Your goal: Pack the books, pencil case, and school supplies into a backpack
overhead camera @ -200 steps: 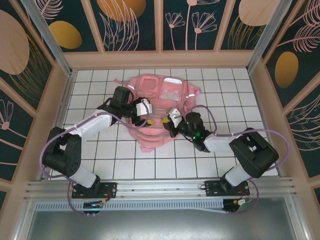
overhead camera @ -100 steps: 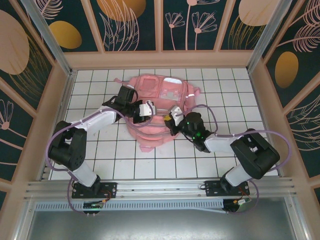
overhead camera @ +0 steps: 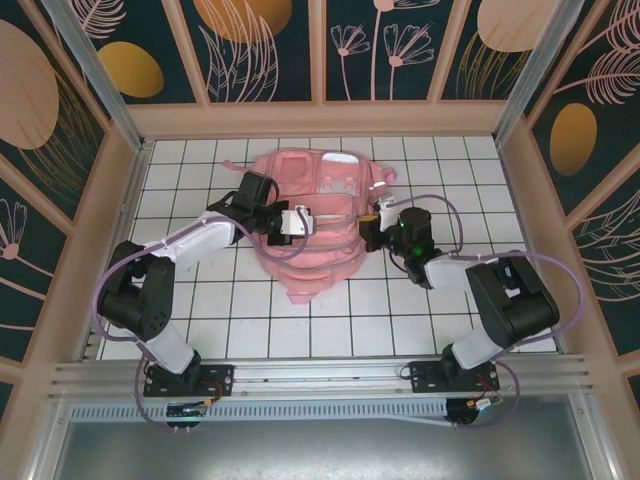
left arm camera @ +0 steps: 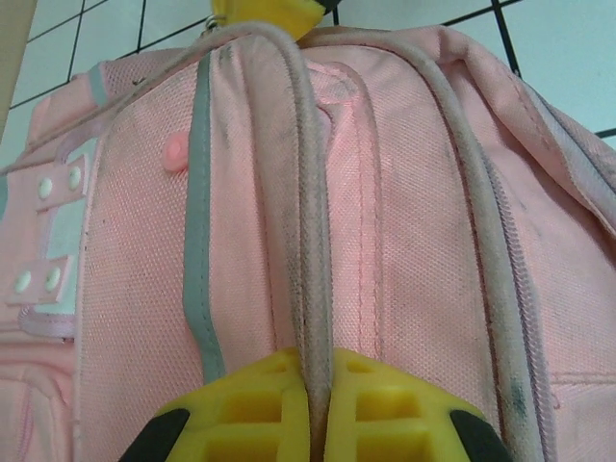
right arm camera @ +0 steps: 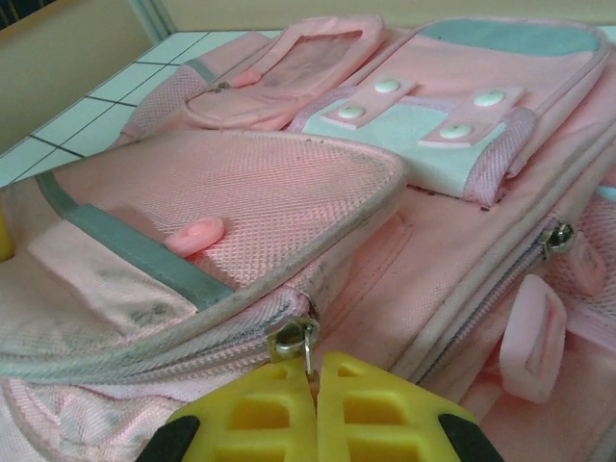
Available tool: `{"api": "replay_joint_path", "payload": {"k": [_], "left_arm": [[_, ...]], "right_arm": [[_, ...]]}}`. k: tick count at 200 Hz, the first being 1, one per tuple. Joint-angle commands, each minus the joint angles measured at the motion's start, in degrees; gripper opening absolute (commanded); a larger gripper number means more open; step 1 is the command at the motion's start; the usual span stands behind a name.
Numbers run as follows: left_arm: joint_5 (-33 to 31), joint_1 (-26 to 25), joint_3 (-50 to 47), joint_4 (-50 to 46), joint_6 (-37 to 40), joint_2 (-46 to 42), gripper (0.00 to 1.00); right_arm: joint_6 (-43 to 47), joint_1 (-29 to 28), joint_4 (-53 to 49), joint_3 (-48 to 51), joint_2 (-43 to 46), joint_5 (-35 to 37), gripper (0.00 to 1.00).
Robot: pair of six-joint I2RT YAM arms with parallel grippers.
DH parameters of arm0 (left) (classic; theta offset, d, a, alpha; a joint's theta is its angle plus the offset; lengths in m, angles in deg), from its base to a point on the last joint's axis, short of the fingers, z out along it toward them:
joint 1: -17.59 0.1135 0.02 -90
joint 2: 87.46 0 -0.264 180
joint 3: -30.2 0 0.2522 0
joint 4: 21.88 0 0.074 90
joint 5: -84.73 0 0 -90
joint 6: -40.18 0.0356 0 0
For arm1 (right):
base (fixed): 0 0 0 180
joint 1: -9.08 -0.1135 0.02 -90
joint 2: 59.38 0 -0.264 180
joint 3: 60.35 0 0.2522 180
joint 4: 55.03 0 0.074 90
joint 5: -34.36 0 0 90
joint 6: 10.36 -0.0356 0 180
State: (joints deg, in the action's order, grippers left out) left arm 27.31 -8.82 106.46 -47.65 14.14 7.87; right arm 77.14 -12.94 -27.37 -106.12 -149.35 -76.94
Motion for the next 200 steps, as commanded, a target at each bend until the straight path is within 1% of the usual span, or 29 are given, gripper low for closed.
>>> {"api": "replay_joint_path", "payload": {"k": [1, 28, 42, 53, 69, 83, 98, 107, 119, 130, 144, 147, 152, 155, 157, 160, 163, 164, 172, 174, 176, 184, 187, 188, 189, 190, 191, 194, 200], "left_arm": [[2.56, 1.84, -1.21, -9.44, 6.49, -2.16, 0.0], [2.82, 1.96, -2.59, -10.58, 9.15, -3.59, 0.0], [4.04, 2.0, -3.12, -11.17, 10.1, -4.39, 0.0], [6.14, 2.12, -3.22, -11.23, 10.0, -5.12, 0.0], [10.12, 1.98, -3.04, -11.89, 11.51, -5.91, 0.0], [12.72, 1.95, -3.0, -11.84, 11.79, -6.62, 0.0], [13.92, 1.86, -3.15, -12.01, 12.4, -7.23, 0.0], [14.45, 1.89, -3.45, -12.03, 12.68, -7.5, 0.0], [14.92, 1.89, -4.31, -11.35, 12.15, -7.67, 0.0], [15.04, 1.91, -5.06, -9.52, 9.8, -7.94, 0.0], [14.92, 2.03, -5.77, -5.01, 3.03, -8.6, 0.0], [14.91, 1.99, -5.81, -4.11, 1.64, -8.72, 0.04], [14.88, 2.06, -5.68, -2.65, -0.87, -9.05, 0.17], [14.8, 2.07, -5.66, -1.73, -2.3, -9.23, 0.23], [14.8, 2.11, -5.6, -0.98, -3.57, -9.38, 0.26], [14.77, 2.15, -5.48, -0.08, -5.32, -9.64, 0.28], [14.83, 2.2, -5.38, 0.79, -6.69, -9.89, 0.29], [14.9, 2.22, -5.29, 0.99, -7.2, -9.98, 0.3], [15.39, 2.4, -5.04, 2.96, -10.55, -10.92, 0.33], [15.49, 2.46, -5.05, 3.66, -11.43, -11.19, 0.34], [15.63, 2.45, -5.07, 4.3, -12.51, -11.47, 0.36], [15.65, 2.53, -5.21, 7.87, -16.88, -12.87, 0.45], [15.57, 2.59, -5.38, 9.58, -18.95, -13.45, 0.52], [15.49, 2.59, -5.47, 10.05, -19.75, -13.65, 0.61], [15.45, 2.64, -5.51, 10.77, -20.41, -13.93, 0.77], [15.43, 2.66, -5.57, 11.34, -21.01, -14.15, 0.88], [15.38, 2.67, -5.65, 11.81, -21.57, -14.36, 0.94], [15.11, 2.79, -5.97, 13.55, -23.52, -15.02, 0.98], [14.43, 3.23, -6.47, 17.22, -27.67, -16.35, 0.99]], "right_arm": [[-1.69, 6.54, -3.59, -5.97, -4.61, 3.79, 0.0], [5.46, 7.2, -7.45, -11.27, -8.5, -7.21, 0.0], [7.35, 7.36, -7.46, -12.34, -9.41, -10.84, 0.0], [7.94, 7.64, -8.09, -13.91, -10.7, -12.36, 0.05], [8.43, 8.13, -12.29, -18.05, -13.84, -14.73, 0.1], [9.33, 8.09, -15.52, -21.49, -16.26, -15.7, 0.12], [9.27, 8.13, -16.75, -22.94, -17.48, -15.31, 0.14], [9.03, 8.22, -17.21, -23.27, -17.77, -15.37, 0.19], [8.51, 8.29, -17.41, -22.99, -17.36, -15.09, 0.29], [7.77, 8.47, -16.82, -22.11, -16.49, -15.09, 0.33], [6.26, 9.1, -13.78, -18.98, -13.57, -15.0, 0.39], [5.75, 9.21, -12.64, -18.06, -12.72, -14.93, 0.4], [4.75, 9.6, -10.62, -16.41, -11.29, -14.77, 0.44], [4.04, 9.87, -9.3, -15.26, -10.48, -14.55, 0.48], [3.55, 9.95, -8.44, -14.83, -9.71, -14.38, 0.53], [2.76, 10.31, -7.04, -13.64, -8.72, -14.12, 0.56], [2.05, 10.68, -5.56, -12.37, -7.67, -13.81, 0.7], [1.79, 10.81, -5.3, -12.02, -7.32, -13.7, 0.72], [-0.04, 11.64, -1.34, -9.4, -4.09, -12.61, 0.78], [-0.4, 11.84, -0.47, -8.69, -3.06, -12.27, 0.91], [-0.64, 12.03, 0.34, -8.22, -2.21, -11.81, 0.97], [-1.48, 12.5, 3.17, -5.49, 1.3, -9.03, 0.99], [-1.58, 12.65, 3.98, -4.6, 2.69, -7.74, 0.99], [-1.51, 12.72, 4.26, -4.32, 3.13, -7.28, 0.99], [-1.48, 12.76, 4.53, -3.99, 3.62, -6.83, 0.99], [-1.42, 12.77, 4.71, -3.7, 4.08, -6.39, 0.99], [-1.35, 12.78, 4.93, -3.42, 4.53, -5.9, 0.99], [-1.11, 12.86, 5.65, -2.69, 5.98, -4.48, 0.99], [-0.34, 12.8, 6.74, -1.24, 8.66, -1.31, 0.99]]}}
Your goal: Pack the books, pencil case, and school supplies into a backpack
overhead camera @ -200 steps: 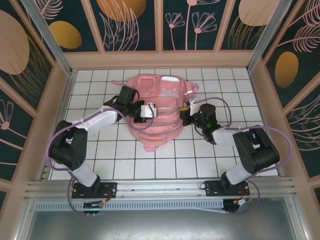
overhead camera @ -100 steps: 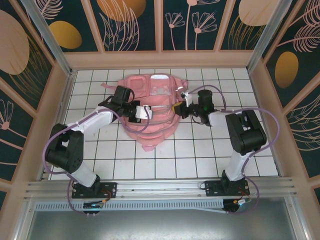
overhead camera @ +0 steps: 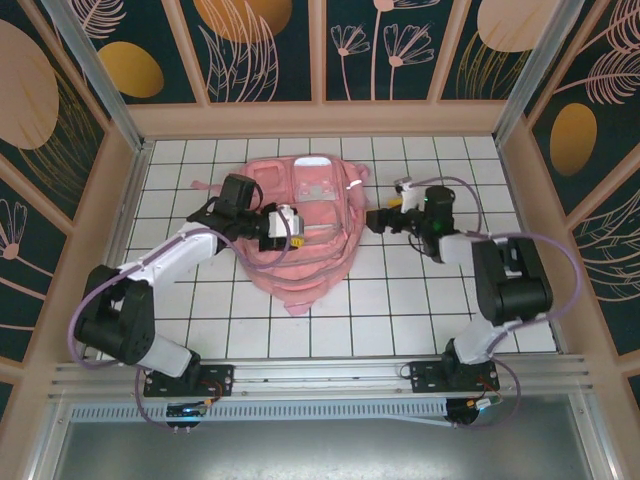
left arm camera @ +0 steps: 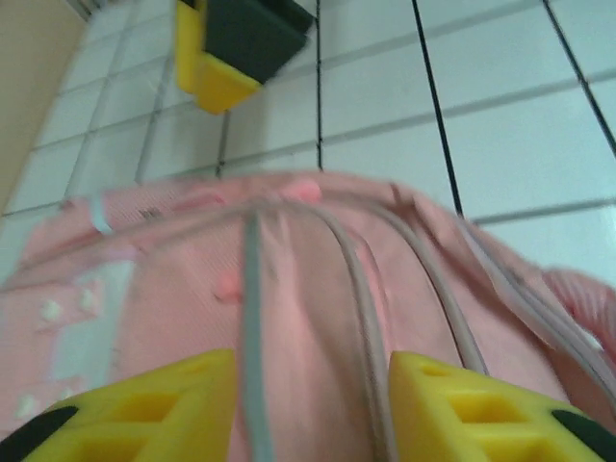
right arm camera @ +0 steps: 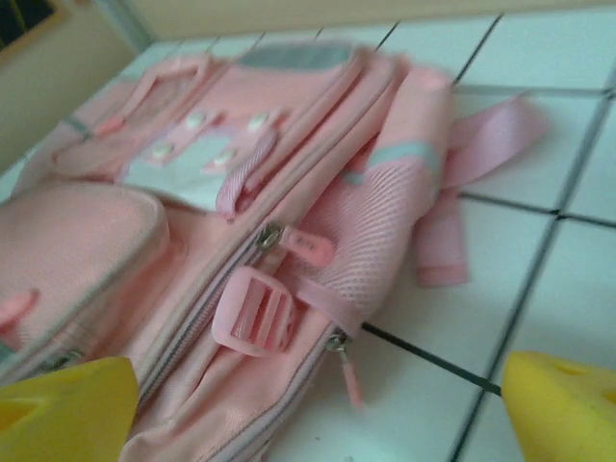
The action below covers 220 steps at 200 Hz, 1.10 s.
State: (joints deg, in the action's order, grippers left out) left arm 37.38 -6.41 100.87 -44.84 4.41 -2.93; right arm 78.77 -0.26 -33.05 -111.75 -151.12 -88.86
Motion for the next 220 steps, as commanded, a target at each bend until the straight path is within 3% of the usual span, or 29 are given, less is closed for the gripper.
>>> {"api": "replay_joint_path", "payload": {"k": [1, 30, 61, 76, 94, 107, 122, 141, 157, 174, 192, 220], "left_arm": [[4.14, 0.86, -0.85, 15.0, -18.69, -5.8, 0.99], [-5.09, 6.7, -6.71, 29.81, -38.12, -11.49, 0.99], [-28.02, 17.21, -21.06, 43.81, -56.85, -18.84, 0.99], [-33.29, 22.12, -27.67, 47.41, -59.93, -19.76, 0.99], [-36.8, 25.17, -32.66, 49.66, -57.75, -18.46, 0.99], [-39.27, 25.72, -35.85, 54.25, -56.06, -16.37, 0.99], [-37.08, 25.76, -38.96, 62.04, -53.74, -12.73, 0.99], [-35.61, 25.99, -38.5, 64.58, -55.22, -7.57, 0.99], [-34.8, 25.95, -40.56, 71.62, -55.73, -3.78, 0.99], [-38.05, 25.94, -42.91, 79.58, -56.9, 0.61, 0.99], [-40.09, 25.95, -44.36, 84.6, -57.76, 2.65, 0.99], [-39.81, 25.94, -43.8, 83.28, -57.75, 2.87, 0.99]], "right_arm": [[-1.83, 0.12, 12.51, 4.63, 10.96, 11.18, 0.99], [1.84, 0.38, 15.16, 9.43, 20.97, 29.52, 0.99], [5.44, 1.65, 16.13, 14.01, 25.17, 42.42, 0.99], [5.49, 2.27, 18.66, 17.38, 25.29, 45.11, 0.99], [4.11, 2.5, 23.02, 21.7, 23.82, 49.08, 0.99], [4.03, 2.77, 27.46, 24.49, 21.47, 48.91, 0.99], [5.35, 3.18, 33.21, 26.11, 16.7, 46.4, 0.99], [4.84, 3.88, 30.13, 23.85, 12.31, 44.31, 0.99], [3.44, 4.7, 43.27, 28.13, 5.78, 45.92, 0.99], [-0.17, 9.1, 52.87, 30.5, 0.83, 41.56, 0.99], [-1.5, 10.72, 41.79, 25.93, 2.23, 38.01, 0.99], [-1.14, 10.62, 41.66, 25.8, 2.13, 37.43, 0.99]]}}
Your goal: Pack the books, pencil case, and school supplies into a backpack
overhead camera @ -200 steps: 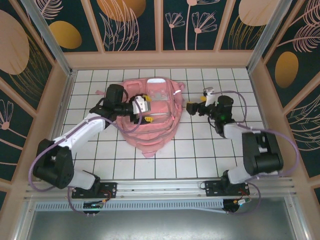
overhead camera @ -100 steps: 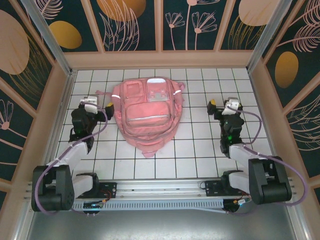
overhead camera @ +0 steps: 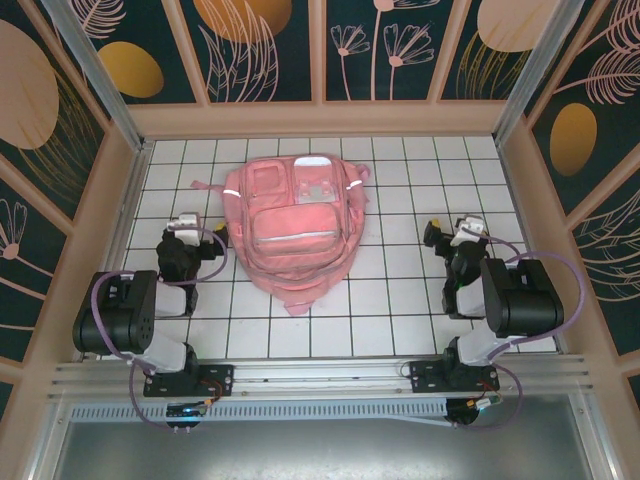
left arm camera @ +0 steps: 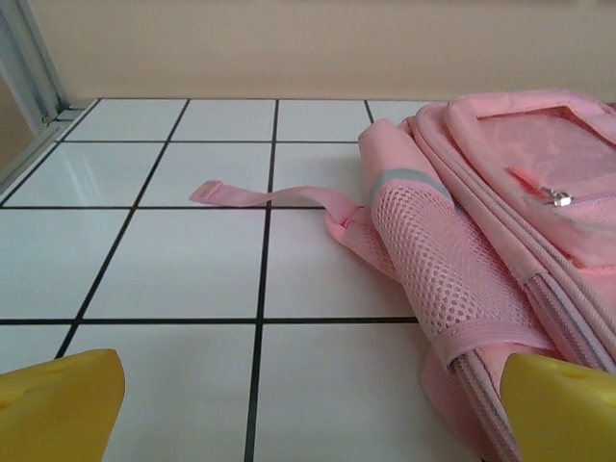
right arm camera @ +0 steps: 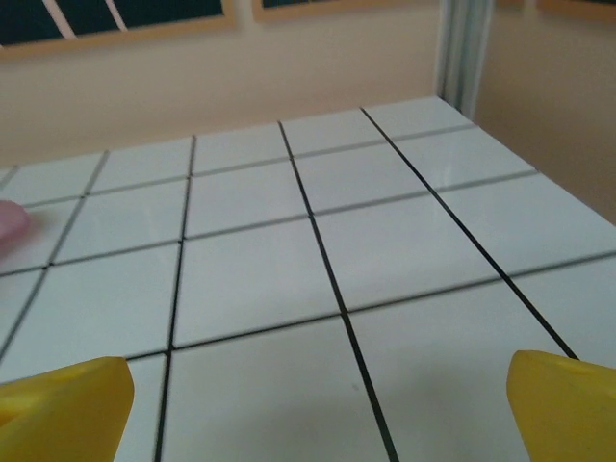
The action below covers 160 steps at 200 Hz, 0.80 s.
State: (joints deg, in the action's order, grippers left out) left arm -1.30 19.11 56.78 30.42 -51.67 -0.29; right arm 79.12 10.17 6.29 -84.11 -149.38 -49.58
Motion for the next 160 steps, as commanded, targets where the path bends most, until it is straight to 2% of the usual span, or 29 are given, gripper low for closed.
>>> {"api": "replay_joint_path", "payload": {"k": [1, 85, 107, 160], "left_arm": [[-1.09, 0.41, 0.32, 8.07, -1.67, 0.25, 0.99], [-2.31, 0.29, 0.28, 7.65, -1.82, -0.16, 0.99], [-2.29, 0.33, 0.28, 7.68, -1.91, -0.16, 0.99], [-2.37, 0.33, 0.28, 7.68, -1.98, -0.15, 0.99]], "right_arm": [[-1.5, 0.22, 2.24, -1.86, 0.41, -1.8, 0.99], [-1.21, -0.01, 2.21, -1.87, 0.36, -1.85, 0.99], [-0.6, 0.31, 1.12, -2.39, 0.35, -4.75, 0.99], [-0.54, 0.7, 0.72, -2.62, 0.36, -4.86, 0.99]]}}
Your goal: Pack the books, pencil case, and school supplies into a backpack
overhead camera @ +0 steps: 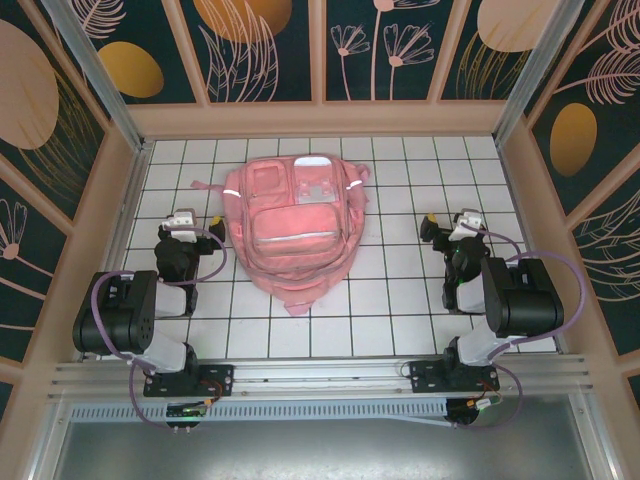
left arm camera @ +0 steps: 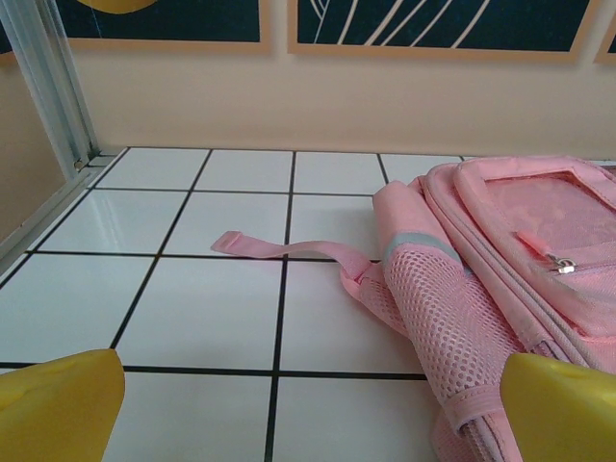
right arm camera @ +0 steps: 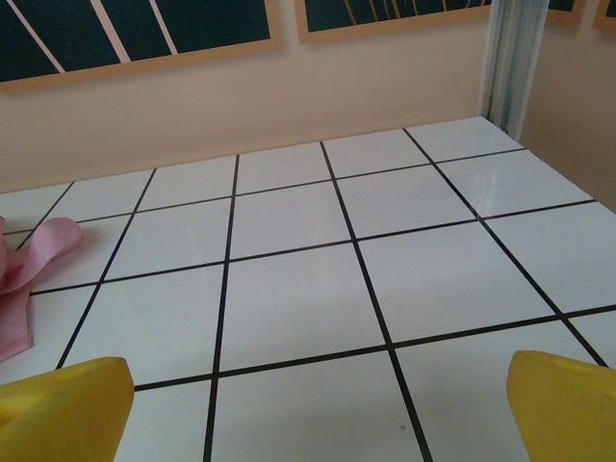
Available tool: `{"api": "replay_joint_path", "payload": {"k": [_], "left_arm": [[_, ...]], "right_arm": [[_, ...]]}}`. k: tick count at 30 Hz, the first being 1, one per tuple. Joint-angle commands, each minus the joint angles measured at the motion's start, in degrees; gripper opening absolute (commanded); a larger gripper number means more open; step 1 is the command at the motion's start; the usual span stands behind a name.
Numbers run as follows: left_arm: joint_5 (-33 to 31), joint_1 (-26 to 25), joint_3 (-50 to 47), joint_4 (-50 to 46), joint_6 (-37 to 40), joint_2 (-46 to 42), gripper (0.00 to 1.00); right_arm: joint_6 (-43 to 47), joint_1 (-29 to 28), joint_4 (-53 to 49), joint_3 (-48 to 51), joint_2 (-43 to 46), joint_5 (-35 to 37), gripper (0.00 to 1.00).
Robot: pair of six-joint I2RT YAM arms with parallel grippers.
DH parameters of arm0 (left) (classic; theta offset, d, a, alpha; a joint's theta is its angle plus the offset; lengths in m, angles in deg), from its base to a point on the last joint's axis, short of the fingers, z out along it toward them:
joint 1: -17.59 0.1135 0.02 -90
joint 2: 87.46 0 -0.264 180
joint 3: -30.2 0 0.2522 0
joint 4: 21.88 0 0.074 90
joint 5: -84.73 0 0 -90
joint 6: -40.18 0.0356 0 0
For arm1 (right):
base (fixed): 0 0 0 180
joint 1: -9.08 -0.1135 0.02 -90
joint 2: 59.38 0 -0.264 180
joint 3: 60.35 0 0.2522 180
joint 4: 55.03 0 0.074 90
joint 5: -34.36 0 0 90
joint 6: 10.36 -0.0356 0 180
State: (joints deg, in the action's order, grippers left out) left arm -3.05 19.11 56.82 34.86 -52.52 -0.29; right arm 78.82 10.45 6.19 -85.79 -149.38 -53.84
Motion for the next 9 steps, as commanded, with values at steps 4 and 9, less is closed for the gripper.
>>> {"api": "replay_joint_path", "payload": {"k": [4, 9], "left_arm": [[-0.63, 0.33, 0.23, 3.24, -1.08, -0.08, 0.99], [-0.57, 0.34, 0.22, 3.24, -1.08, -0.15, 0.99]], "right_arm": [[-0.24, 0.29, 0.95, -0.84, 0.43, -0.57, 0.99], [-0.24, 0.1, 1.23, -0.75, 0.35, -0.57, 0.99]]}}
